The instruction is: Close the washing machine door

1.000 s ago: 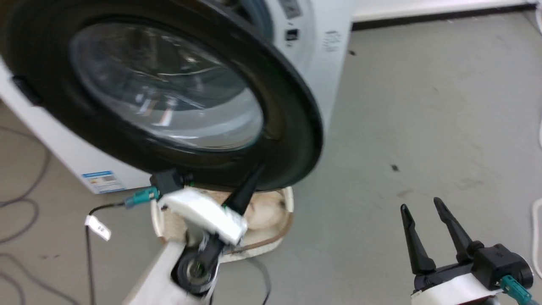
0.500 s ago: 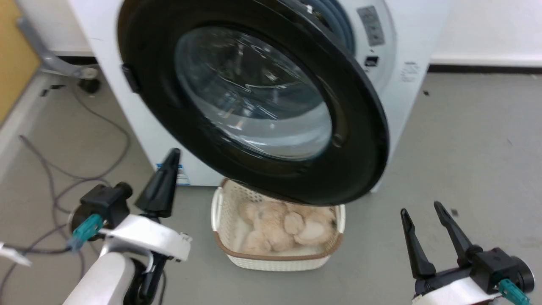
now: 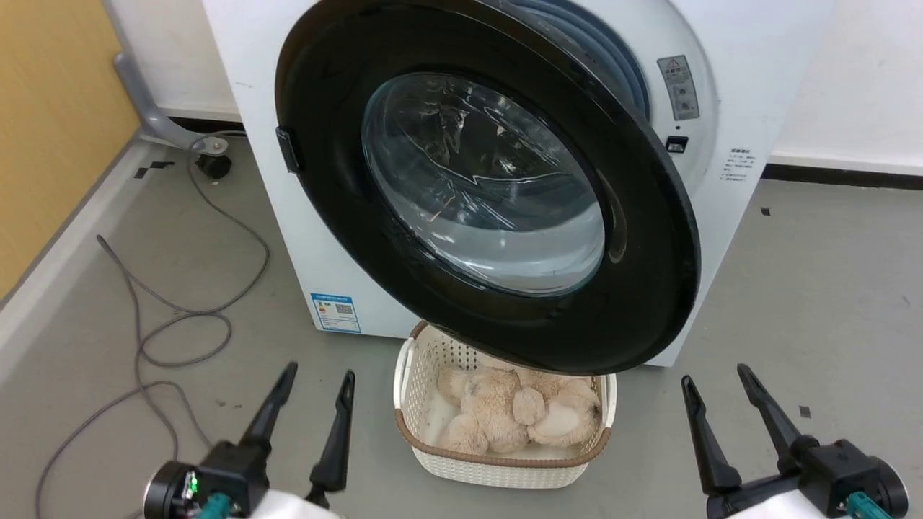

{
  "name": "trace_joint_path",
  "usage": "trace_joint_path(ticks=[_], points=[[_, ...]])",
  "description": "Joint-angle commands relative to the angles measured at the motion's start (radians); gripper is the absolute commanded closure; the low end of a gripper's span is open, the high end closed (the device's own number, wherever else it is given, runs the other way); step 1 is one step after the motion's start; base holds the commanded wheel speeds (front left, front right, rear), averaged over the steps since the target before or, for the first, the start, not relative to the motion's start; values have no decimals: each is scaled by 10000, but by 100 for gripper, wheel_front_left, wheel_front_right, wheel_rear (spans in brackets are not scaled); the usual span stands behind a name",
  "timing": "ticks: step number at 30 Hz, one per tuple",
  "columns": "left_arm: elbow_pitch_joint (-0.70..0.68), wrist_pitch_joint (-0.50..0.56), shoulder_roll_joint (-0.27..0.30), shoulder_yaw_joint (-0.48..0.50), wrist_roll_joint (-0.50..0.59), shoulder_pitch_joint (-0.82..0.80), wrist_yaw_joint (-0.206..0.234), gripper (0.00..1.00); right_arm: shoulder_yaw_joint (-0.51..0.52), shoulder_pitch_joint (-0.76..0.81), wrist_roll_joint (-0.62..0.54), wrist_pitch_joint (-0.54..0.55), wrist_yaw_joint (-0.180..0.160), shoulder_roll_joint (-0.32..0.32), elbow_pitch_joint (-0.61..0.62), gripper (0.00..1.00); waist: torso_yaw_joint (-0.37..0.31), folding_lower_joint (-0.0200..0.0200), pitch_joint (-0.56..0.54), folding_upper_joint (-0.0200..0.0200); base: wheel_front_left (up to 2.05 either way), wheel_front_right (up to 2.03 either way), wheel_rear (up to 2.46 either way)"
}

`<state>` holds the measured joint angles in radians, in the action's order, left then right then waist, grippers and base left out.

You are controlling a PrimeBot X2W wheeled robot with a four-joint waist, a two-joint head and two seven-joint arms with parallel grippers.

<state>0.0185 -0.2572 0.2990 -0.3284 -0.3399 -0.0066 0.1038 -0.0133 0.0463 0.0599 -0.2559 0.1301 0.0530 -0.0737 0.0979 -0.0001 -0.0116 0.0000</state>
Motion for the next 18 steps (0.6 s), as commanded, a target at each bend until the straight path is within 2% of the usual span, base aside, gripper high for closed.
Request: trace_joint_path(ticks=[1, 6, 7, 8, 12, 18], points=[[-17, -44, -51, 65, 193, 206, 38, 0, 2, 176, 13, 4, 6, -28, 27, 0, 14, 1, -11, 0, 0, 0, 0], [33, -44, -243, 234, 641, 448, -125, 0, -45, 209, 134, -12, 6, -28, 76, 0, 38, 1, 11, 0, 0, 0, 0], [37, -44, -279, 282, 703, 466, -157, 0, -83, 202, 207, -14, 6, -28, 80, 65, 58, 1, 35, 0, 0, 0, 0], [42, -44, -320, 334, 754, 477, -188, 0, -151, 188, 221, -16, 6, -28, 84, 100, 84, 1, 62, 0, 0, 0, 0], [62, -45, -447, 438, 995, 372, -377, 0, -542, -41, 240, 2, 6, 45, 164, 100, 284, 1, 386, 0, 0, 0, 0], [59, -45, -792, 583, 1213, 14, -689, 0, -1334, -1026, 335, 289, 6, 612, 243, 100, 755, 1, 1086, 0, 0, 0, 0]])
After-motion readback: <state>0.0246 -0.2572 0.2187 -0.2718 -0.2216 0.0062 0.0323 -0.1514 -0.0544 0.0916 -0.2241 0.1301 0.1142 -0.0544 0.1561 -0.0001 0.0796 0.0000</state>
